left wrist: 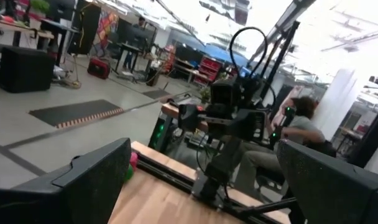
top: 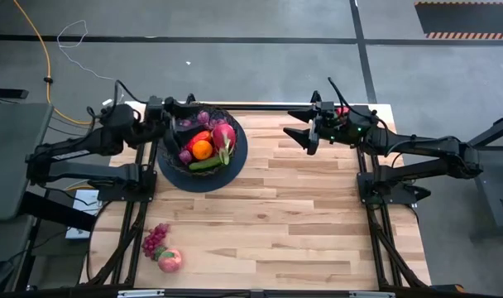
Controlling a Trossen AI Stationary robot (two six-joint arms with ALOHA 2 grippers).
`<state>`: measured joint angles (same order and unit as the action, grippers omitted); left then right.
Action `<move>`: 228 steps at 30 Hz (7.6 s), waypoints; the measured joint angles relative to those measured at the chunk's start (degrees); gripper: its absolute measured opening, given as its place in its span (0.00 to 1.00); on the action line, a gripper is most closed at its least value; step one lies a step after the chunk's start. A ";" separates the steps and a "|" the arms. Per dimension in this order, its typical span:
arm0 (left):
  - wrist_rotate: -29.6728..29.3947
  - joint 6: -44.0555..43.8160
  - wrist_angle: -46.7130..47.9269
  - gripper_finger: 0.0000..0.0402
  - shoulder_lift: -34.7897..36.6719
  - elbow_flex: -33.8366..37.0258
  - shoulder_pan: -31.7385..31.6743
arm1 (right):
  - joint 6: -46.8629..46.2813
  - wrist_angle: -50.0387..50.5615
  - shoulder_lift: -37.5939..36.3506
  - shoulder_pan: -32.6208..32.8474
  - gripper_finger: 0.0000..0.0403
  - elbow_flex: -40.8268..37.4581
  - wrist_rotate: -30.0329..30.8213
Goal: Build produce basket
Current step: Put the pink peach into the black wire basket
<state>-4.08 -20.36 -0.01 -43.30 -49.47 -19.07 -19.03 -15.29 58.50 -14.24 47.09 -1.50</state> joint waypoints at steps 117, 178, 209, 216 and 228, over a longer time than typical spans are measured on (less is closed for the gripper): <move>1.13 8.21 8.56 0.70 -4.09 -6.91 1.88 | -0.42 3.34 0.02 0.07 0.94 -0.02 -2.21; -8.57 -1.86 -6.06 0.70 -3.79 4.61 2.58 | 0.04 3.39 0.02 0.07 0.94 -0.02 -3.02; -9.06 -14.34 38.67 0.70 -15.51 0.05 -19.84 | -0.42 6.38 0.04 0.04 0.94 -0.02 -3.00; -6.49 -11.95 36.80 0.70 -24.44 0.05 -23.79 | -0.42 6.95 0.04 0.07 0.94 -0.02 -2.99; -10.38 -11.98 35.62 0.70 -27.07 0.07 -24.46 | -0.44 6.95 0.04 0.04 0.94 -0.02 -1.49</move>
<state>-14.45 -32.34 35.62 -70.37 -49.41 -43.53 -19.46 -8.34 58.54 -14.20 47.07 -2.98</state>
